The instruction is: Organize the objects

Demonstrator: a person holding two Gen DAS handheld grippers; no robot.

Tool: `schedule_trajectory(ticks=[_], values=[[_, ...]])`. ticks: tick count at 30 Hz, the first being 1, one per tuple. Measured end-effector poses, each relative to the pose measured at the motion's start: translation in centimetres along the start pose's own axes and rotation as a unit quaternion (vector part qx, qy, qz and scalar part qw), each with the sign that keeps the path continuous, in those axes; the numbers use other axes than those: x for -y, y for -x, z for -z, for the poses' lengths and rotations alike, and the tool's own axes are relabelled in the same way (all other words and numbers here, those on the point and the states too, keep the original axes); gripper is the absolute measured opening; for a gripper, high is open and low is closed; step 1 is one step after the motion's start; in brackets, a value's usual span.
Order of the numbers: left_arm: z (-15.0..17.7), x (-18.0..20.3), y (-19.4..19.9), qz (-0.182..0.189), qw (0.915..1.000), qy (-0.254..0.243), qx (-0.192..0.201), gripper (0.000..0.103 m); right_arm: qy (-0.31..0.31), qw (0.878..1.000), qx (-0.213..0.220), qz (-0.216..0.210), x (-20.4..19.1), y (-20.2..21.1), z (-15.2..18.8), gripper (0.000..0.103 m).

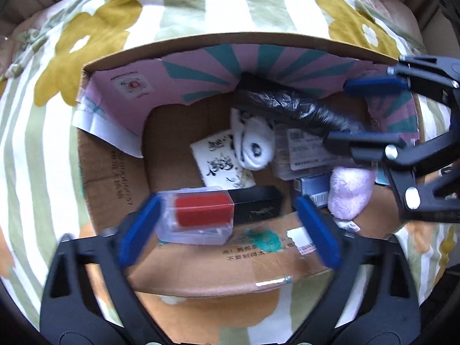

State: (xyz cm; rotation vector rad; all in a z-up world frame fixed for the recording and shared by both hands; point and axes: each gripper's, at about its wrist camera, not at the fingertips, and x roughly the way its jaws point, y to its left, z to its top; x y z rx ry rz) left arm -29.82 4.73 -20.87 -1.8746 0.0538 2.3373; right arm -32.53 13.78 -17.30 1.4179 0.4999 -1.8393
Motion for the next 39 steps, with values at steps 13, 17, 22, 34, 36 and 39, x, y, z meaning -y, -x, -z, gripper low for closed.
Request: schedule_trajectory(ticks=[13,17,22,34,36,39], values=[[0.6,0.7,0.8,0.008,1.0,-0.001,0.006,0.103,-0.068,0.998,0.004,0.013,0.3,-0.3,0.5,0.097],[0.8,0.8,2.3,0.009,0.9999,-0.003,0.014,0.103,-0.087,0.996,0.01,0.017,0.1,1.3,0.7,0.097],[1.3,1.0,5.8,0.014,0.9993,-0.001,0.035,0.103,-0.107,0.994,0.015,0.034,-1.0,4.8,0.8,0.097],[5.5,0.7,19.1,0.018,0.9948,0.012,0.099,0.103,-0.166,0.976,0.098,0.103,-8.6,19.1,2.8,0.097],[6.7,0.4,21.5,0.028,0.9929,0.02,0.114,0.103,-0.185,0.971,0.11,0.107,-9.8,21.0,3.6,0.097],[8.5,0.0,24.5,0.024,0.9906,0.024,0.133,0.103,-0.2,0.964,0.126,0.125,-12.0,23.4,5.2,0.097]])
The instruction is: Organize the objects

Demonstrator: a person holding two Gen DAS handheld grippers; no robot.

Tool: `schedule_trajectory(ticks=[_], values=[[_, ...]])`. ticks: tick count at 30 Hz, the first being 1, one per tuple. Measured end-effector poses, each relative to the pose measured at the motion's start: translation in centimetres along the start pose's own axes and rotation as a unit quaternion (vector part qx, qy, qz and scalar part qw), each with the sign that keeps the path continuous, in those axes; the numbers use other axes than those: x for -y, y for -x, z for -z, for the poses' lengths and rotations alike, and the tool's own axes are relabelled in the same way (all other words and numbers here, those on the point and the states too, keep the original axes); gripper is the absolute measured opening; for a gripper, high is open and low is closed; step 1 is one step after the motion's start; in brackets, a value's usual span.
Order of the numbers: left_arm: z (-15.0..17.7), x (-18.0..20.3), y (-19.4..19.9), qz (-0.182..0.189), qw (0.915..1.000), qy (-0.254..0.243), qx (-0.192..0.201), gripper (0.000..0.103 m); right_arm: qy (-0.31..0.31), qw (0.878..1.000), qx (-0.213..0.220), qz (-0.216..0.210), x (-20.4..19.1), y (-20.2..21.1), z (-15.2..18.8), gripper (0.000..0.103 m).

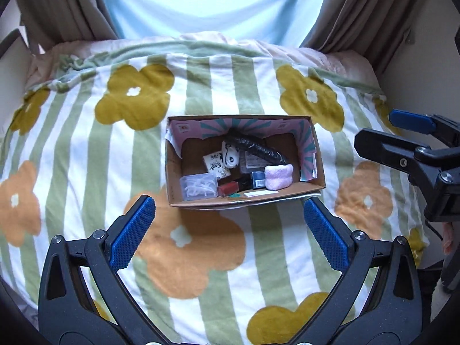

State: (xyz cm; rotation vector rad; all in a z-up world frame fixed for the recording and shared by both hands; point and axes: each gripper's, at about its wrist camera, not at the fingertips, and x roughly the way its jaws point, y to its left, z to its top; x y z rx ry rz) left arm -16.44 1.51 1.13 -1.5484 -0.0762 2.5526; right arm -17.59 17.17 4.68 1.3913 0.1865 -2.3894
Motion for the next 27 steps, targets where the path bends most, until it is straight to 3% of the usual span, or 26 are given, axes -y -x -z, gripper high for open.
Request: schedule_trajectory(ticks=[7,14,27], values=[[2.9,-1.0,4.8,-0.009,0.9996,0.002,0.027,0.103,-0.041,0.998,0.038,0.041,-1.2,4.6,5.1,0.097],[5.7,-1.6,5.9,-0.004,0.9992,0.019,0.035,0.103,-0.087,0.994,0.034,0.064,-0.1,4.4,9.5,0.097],[5.9,-1.4,4.8,-0.004,0.9995,0.013,0.03,0.103,-0.103,0.991,0.034,0.078,0.4,3.6,9.8,0.097]])
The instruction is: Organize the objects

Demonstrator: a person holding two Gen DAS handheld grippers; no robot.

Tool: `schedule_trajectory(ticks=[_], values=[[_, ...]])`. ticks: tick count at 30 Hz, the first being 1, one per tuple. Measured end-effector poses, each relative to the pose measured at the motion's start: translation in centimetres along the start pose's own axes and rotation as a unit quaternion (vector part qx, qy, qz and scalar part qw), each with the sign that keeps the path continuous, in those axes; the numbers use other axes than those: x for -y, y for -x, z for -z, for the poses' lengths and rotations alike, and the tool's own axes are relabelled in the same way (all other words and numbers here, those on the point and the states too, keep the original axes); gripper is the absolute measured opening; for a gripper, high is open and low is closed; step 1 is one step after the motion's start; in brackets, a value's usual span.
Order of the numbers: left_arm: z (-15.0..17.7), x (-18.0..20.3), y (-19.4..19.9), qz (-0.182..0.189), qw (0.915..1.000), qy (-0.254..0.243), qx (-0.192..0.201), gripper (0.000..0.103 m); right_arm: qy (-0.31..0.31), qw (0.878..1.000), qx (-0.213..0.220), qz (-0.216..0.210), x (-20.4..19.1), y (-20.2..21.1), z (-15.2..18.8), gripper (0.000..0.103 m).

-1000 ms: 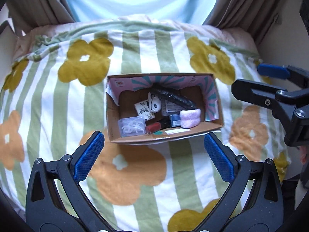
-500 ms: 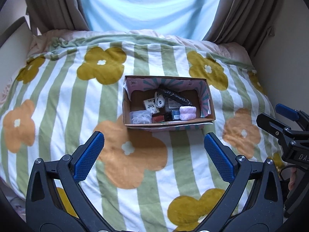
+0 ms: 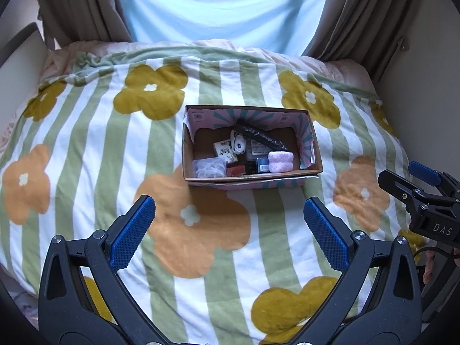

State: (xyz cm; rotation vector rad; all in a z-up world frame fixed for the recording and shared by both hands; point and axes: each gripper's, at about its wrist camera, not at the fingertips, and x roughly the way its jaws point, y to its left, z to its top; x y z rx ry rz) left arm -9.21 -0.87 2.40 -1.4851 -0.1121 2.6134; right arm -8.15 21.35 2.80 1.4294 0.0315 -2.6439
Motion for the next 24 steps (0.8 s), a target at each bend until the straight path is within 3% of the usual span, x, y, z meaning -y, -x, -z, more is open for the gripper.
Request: schedule_trajectory(ticks=[24], values=[[-0.5,1.2,-0.5,0.007,1.0,0.002,0.001,0.103,-0.002,1.0,0.001,0.0,0.6,0.0,-0.6,0.097]])
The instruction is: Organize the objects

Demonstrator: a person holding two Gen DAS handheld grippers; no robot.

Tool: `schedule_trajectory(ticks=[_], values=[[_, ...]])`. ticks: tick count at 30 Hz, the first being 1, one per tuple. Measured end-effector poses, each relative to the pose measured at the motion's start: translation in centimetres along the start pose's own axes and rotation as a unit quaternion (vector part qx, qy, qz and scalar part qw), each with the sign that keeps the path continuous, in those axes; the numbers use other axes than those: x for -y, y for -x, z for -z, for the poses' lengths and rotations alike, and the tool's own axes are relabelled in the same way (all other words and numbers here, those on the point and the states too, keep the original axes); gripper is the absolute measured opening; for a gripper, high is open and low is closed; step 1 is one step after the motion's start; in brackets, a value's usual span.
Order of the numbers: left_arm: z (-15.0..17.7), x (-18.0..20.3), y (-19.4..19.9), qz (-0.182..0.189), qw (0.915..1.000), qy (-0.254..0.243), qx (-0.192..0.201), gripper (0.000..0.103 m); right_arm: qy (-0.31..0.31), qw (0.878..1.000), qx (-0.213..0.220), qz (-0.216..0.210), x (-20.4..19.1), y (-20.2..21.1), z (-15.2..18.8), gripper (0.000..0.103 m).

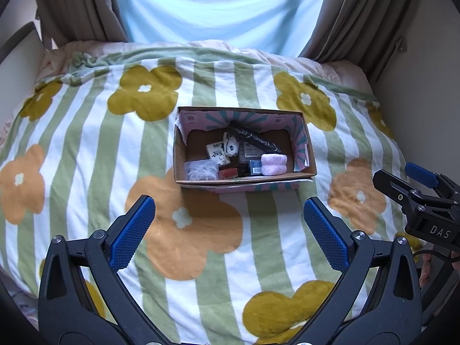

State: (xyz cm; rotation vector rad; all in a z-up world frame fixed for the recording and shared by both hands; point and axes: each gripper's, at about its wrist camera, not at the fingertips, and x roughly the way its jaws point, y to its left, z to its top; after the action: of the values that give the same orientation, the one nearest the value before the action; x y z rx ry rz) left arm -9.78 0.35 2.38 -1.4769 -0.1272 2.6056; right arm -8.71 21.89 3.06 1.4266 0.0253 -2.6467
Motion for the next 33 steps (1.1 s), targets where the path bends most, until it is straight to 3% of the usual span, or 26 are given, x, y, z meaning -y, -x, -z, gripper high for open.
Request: schedule_trajectory(ticks=[19,25,33], values=[[-0.2,-0.4,0.8,-0.023,0.9995,0.008,0.021,0.103,-0.001,1.0,0.006,0.001,0.0,0.4,-0.4,0.097],[-0.4,-0.2,1.3,-0.075,0.9967,-0.002,0.029,0.103,0.001,1.0,0.011,0.002,-0.1,0.7,-0.5,0.097],[-0.6,-0.3,2.3,-0.056,0.9974,0.008,0.044,0.103,0.0,1.0,0.014,0.004,-0.2,1.0,-0.3,0.097]])
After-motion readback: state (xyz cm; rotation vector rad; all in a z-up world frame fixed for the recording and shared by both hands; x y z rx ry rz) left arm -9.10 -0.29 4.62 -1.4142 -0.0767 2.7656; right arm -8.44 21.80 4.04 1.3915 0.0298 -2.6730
